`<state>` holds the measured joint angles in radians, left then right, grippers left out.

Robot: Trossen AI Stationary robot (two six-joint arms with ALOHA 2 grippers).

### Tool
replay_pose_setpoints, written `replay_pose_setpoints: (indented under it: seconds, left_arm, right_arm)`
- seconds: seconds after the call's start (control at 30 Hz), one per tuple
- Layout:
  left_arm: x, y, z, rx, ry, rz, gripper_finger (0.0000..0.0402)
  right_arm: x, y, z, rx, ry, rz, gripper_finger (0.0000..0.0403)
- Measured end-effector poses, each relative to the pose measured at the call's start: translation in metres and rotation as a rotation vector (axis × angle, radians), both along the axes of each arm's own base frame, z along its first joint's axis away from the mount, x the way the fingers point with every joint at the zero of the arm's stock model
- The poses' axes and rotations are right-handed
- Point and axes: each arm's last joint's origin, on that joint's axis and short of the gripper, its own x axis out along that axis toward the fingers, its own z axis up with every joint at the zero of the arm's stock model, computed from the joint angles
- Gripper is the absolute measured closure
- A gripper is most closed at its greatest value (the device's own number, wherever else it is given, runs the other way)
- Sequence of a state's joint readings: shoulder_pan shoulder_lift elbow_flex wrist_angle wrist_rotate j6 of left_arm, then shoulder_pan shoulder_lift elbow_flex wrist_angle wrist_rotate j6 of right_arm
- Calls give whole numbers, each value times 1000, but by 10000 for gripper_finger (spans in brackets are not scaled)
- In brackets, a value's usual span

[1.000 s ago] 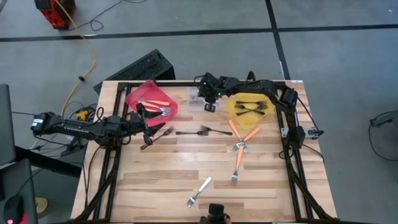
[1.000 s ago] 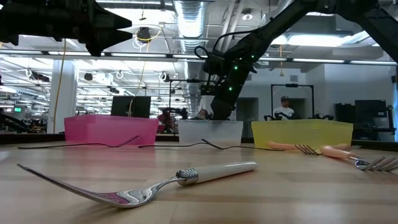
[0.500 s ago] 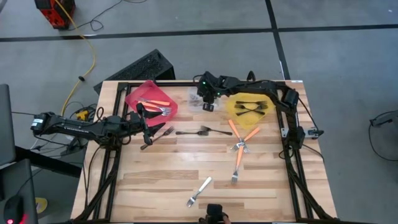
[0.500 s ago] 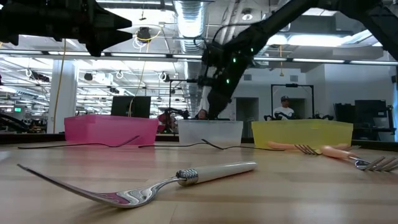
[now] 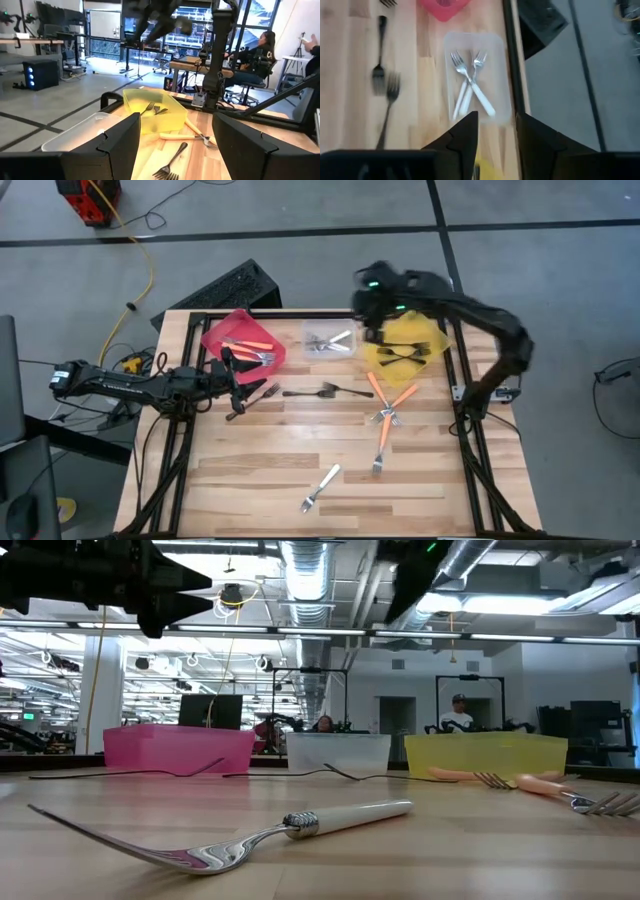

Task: Sort silverware by color (type)
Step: Put the orange fork into the red bin

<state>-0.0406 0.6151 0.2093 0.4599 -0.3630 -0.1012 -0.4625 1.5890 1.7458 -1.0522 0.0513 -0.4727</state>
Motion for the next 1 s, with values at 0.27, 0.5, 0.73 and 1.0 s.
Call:
replay_pose_setpoints:
  seconds: [0.27,0.5,0.73,1.0]
  left_arm:
    - [0,0,0,-12,-3,-1,168]
    - [0,0,0,-19,-1,-2,168]
    - [0,0,-5,-62,33,-3,168]
    - [0,0,-8,-77,59,-2,168]
  right_arm:
    - [-111,54,58,106,-94,-173,255]
    - [-179,101,59,265,-179,-246,255]
    - [-199,126,8,415,-296,-230,256]
    - [-161,144,-70,508,-340,-54,255]
